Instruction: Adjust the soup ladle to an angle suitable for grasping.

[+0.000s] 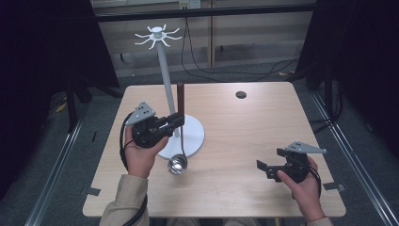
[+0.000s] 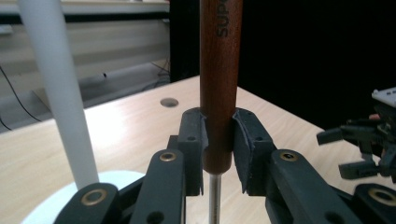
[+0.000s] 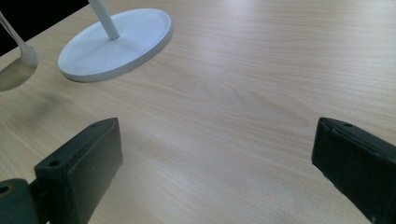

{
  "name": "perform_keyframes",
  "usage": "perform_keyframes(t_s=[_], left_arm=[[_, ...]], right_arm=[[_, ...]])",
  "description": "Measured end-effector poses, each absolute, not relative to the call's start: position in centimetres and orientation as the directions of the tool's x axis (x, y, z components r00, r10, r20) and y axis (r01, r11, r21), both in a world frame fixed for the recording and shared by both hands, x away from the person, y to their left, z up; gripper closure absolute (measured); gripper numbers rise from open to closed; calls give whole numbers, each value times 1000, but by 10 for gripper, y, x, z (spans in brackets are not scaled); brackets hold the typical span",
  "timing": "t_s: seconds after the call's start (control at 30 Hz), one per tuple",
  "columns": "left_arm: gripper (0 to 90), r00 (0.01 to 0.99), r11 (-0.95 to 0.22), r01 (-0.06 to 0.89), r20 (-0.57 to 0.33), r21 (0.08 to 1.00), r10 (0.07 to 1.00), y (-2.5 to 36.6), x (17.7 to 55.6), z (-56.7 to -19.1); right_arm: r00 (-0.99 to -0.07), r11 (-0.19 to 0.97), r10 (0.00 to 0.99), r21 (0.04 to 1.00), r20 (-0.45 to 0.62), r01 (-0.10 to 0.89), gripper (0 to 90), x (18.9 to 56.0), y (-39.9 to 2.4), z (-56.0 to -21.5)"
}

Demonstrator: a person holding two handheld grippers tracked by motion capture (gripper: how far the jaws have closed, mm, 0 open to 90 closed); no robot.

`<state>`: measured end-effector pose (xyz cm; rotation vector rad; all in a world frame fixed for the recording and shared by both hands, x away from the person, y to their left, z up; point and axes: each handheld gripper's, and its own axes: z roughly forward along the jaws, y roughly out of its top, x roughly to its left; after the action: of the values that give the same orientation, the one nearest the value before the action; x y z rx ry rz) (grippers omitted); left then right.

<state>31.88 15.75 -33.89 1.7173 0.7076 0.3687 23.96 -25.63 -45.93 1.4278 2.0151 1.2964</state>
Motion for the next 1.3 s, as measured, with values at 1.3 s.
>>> perform_keyframes(t_s=[1.3], left_arm=[[745, 603, 1, 130, -79, 992, 793, 184, 317, -266]], right_arm=[[-445, 58, 862, 825, 242, 562, 16, 240, -253, -462]])
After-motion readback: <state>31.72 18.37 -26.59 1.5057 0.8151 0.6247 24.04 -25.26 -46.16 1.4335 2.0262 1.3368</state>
